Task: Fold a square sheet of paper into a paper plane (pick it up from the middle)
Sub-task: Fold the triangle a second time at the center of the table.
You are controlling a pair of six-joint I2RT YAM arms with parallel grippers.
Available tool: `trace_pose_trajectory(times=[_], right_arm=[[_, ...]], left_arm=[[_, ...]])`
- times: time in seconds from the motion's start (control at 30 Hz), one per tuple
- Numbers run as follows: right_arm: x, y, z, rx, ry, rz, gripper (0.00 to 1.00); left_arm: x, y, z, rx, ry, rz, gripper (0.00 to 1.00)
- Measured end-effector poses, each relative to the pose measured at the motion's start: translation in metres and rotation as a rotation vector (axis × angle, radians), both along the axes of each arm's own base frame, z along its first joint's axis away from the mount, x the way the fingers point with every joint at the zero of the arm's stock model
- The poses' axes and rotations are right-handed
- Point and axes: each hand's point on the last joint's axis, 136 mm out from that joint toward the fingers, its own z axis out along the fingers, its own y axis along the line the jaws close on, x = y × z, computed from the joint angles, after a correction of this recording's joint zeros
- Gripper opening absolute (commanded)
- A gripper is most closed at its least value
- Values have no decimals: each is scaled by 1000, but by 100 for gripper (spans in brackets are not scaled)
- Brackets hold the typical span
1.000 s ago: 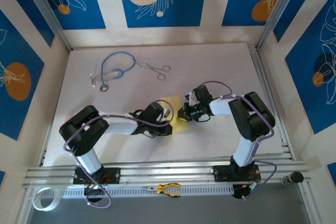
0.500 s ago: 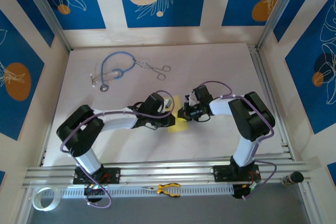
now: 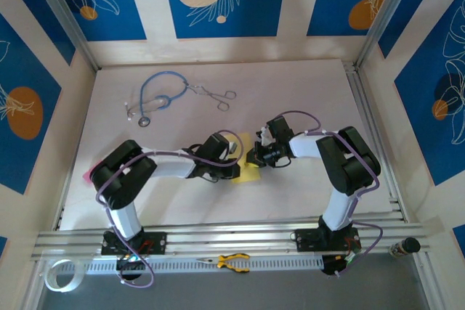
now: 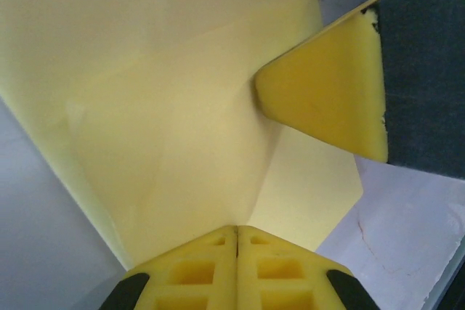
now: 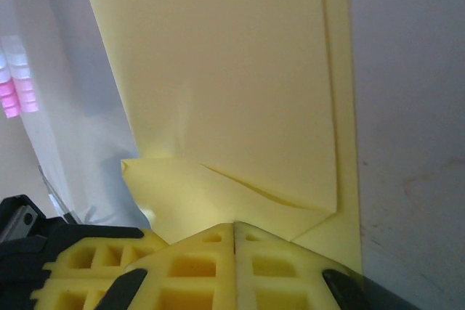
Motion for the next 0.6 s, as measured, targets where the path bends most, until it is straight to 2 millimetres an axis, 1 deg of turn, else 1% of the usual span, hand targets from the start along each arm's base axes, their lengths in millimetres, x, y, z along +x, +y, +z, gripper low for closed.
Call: trace_pose_trajectory(times=[0.07, 0.17, 0.23, 0.33, 0.43, 0.5, 0.6], right_arm=[[1, -2, 2, -12, -1, 1, 0], [1, -1, 12, -10, -25, 12, 0], [3, 4, 19, 0, -50, 28, 0], [-1, 15, 23, 9, -65, 62, 0], [-7, 21, 19, 4, -54, 85, 0], [-11, 24, 10, -4, -37, 97, 0], [-12, 22, -1, -15, -20, 94, 0]], left_arm=[[-1, 1, 0, -8, -7, 0, 0], [-1, 1, 0, -17, -15, 0, 0], [-1, 0, 0, -21, -16, -1, 0], [-1, 0, 0, -21, -16, -2, 0], [-1, 0, 0, -22, -16, -2, 0], [-1, 0, 0, -22, -16, -2, 0], [-1, 0, 0, -21, -16, -2, 0]])
